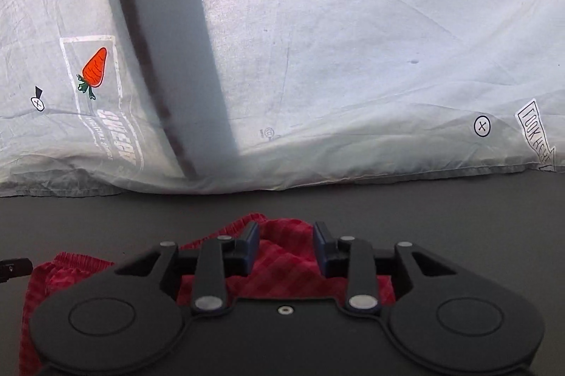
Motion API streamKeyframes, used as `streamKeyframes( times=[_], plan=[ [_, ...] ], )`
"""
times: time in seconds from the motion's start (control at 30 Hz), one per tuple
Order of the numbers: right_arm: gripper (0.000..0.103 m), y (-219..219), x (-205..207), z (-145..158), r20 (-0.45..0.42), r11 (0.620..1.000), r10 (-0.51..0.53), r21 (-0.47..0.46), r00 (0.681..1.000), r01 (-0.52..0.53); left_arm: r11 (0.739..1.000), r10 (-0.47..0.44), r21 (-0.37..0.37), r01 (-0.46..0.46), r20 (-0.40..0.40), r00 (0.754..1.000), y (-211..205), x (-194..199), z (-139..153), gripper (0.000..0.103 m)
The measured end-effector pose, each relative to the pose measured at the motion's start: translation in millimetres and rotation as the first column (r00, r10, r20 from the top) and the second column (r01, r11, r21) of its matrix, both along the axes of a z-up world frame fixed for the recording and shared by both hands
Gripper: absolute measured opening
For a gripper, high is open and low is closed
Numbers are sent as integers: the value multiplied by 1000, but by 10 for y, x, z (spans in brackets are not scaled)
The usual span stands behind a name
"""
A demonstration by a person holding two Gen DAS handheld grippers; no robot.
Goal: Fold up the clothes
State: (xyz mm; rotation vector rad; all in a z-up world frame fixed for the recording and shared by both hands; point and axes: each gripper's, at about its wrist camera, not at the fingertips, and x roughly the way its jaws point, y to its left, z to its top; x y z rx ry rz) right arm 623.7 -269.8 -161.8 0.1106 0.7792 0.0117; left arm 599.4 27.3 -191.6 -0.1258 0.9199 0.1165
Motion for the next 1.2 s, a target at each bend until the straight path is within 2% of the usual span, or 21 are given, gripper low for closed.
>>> streamKeyframes(
  times=[0.17, 0.37, 0.47, 0.6, 0.73, 0.83, 1.03, 1.07, 1.17, 1.2],
  plan=[
    [36, -139, -703, -230, -86, 999, -51, 11, 995, 52, 1000, -13, 9, 14, -67, 998, -32, -715, -168, 33],
    [37, -283, -1688, -402, -182, 991, -111, 57, 977, 124, 999, -42, -33, 36, -190, 981, -69, -1668, -263, 35],
    [39, -293, -2158, -419, -220, 988, -103, 87, 970, 125, 998, -55, -29, 49, -250, 967, -91, -2085, -324, 41],
    [39, -263, -2616, -425, -264, 987, -62, 124, 963, 98, 998, -62, -39, 53, -258, 964, -95, -2496, -334, 46],
    [40, -219, -2861, -485, -299, 976, -52, 185, 953, 111, 994, -85, -90, 64, -260, 962, -93, -2616, -314, 47],
    [42, -165, -2890, -511, -321, 970, -26, 222, 947, 102, 987, -126, -134, 92, -265, 956, -119, -2630, -293, 47],
    [45, -112, -2911, -447, -288, 961, 11, 269, 958, 70, 979, -136, -181, 91, -257, 957, -118, -2634, -309, 45],
    [46, -109, -2914, -446, -290, 957, 15, 282, 957, 70, 978, -131, -190, 84, -256, 958, -106, -2627, -312, 43],
    [47, -106, -2925, -441, -291, 945, 30, 320, 956, 68, 983, -110, -173, 66, -259, 960, -85, -2623, -313, 27],
    [47, -108, -2932, -430, -284, 941, 34, 333, 958, 66, 983, -103, -175, 58, -259, 960, -67, -2625, -310, 26]
  ],
)
